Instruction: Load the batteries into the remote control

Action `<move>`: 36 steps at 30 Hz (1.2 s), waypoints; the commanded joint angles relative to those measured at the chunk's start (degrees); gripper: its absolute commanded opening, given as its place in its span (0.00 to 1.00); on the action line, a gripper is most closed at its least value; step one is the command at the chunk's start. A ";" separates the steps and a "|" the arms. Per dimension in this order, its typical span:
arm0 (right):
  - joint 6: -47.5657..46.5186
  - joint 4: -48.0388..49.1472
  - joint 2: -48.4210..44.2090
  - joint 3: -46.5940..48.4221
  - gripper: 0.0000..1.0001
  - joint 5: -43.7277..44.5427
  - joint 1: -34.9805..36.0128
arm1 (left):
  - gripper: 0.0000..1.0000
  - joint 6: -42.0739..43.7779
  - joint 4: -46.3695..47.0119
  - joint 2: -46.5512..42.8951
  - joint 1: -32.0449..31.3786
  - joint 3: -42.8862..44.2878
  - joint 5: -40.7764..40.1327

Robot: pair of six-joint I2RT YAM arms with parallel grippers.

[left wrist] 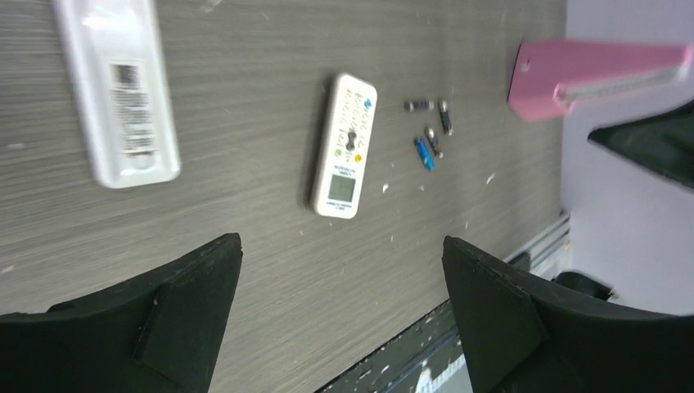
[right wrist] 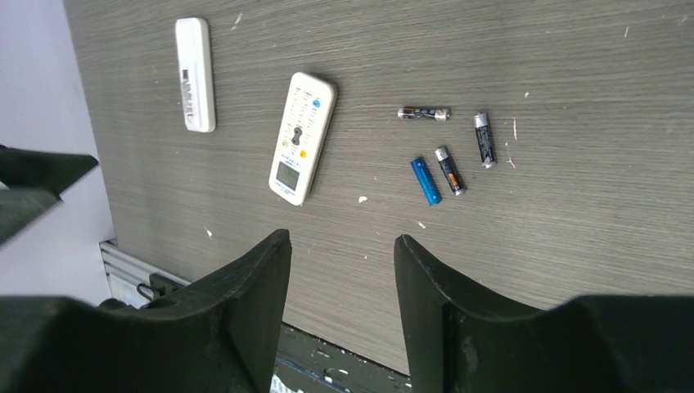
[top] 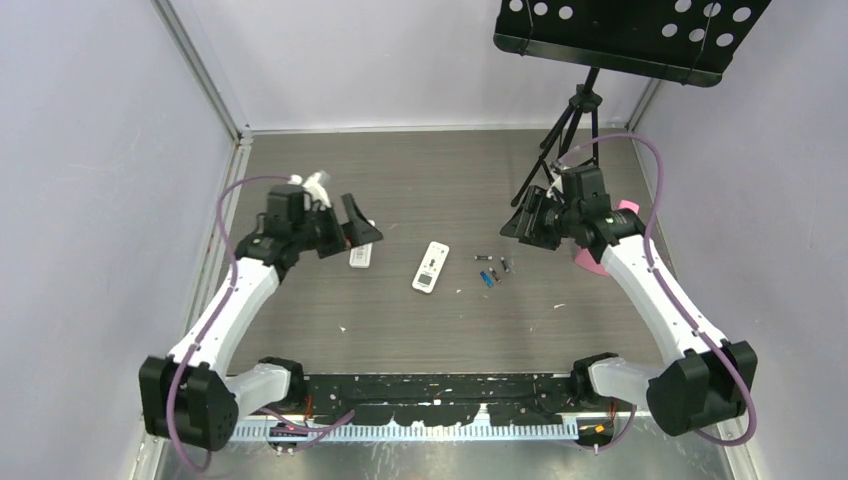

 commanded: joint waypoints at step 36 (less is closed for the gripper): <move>7.84 4.36 6.47 -4.48 0.58 12.92 2.54 | 0.63 14.70 5.68 43.27 -40.25 14.61 -42.07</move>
